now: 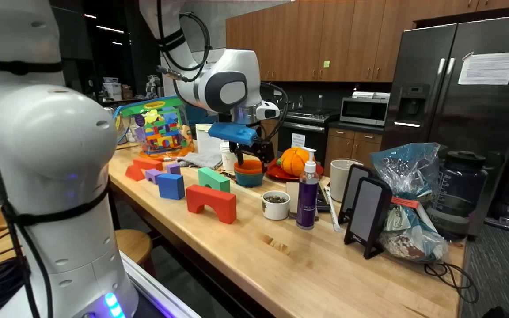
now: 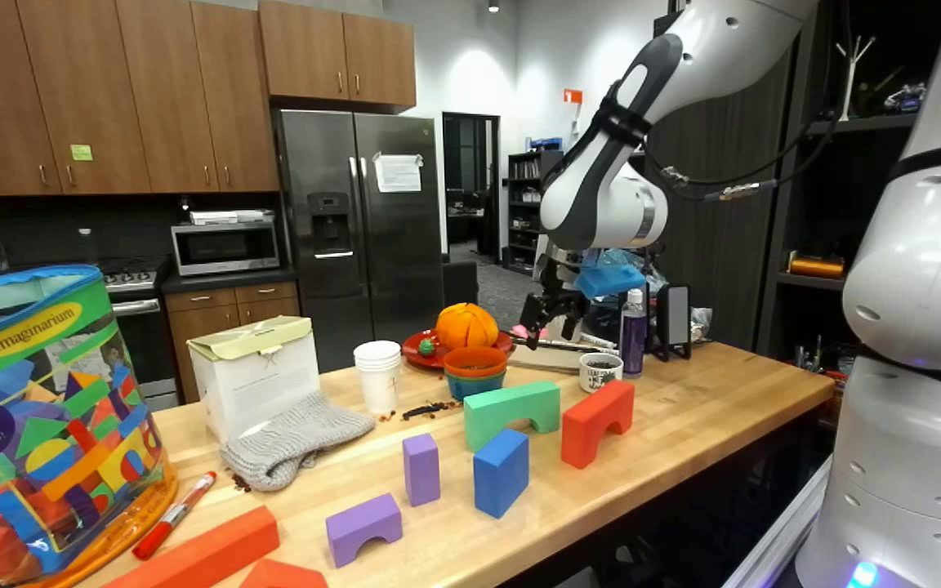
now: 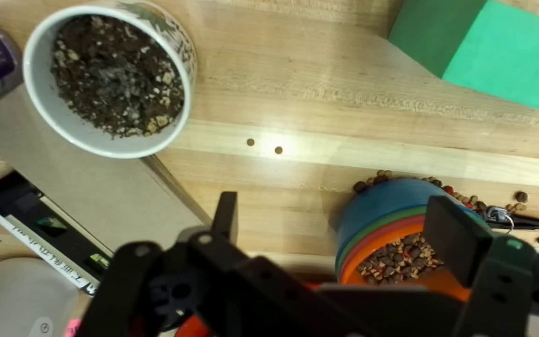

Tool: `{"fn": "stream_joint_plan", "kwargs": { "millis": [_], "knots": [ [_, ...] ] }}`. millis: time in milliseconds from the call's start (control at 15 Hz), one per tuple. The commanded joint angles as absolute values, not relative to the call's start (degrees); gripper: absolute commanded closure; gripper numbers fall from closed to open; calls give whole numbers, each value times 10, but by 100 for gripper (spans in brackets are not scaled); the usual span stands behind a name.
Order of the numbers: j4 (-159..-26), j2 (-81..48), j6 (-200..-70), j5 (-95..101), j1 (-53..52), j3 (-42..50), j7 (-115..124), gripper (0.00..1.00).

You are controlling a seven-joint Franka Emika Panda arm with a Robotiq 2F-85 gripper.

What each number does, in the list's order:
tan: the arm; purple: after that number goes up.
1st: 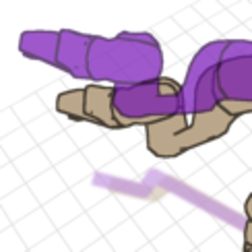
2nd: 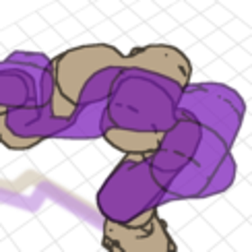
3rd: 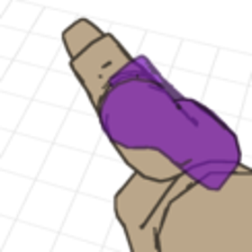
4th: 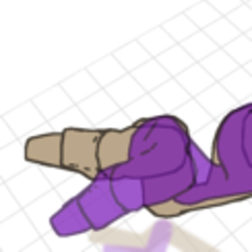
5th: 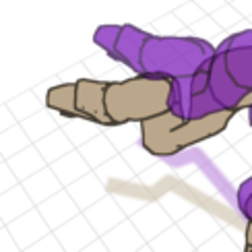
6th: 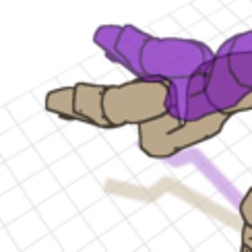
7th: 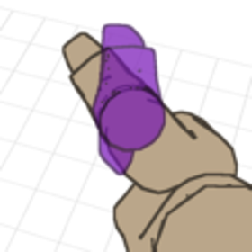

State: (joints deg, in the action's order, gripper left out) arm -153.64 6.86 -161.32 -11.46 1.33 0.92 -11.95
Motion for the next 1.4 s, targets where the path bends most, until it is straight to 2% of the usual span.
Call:
{"fn": "stream_joint_plan", "kwargs": {
  "millis": [0,600,1333],
  "knots": [
    [-1536,69,-1612,-109,4,19,-114,0],
    [-1543,77,-1617,-104,-3,15,-129,0],
    [-1553,106,-1586,9,-15,14,-183,0]
  ]
}}
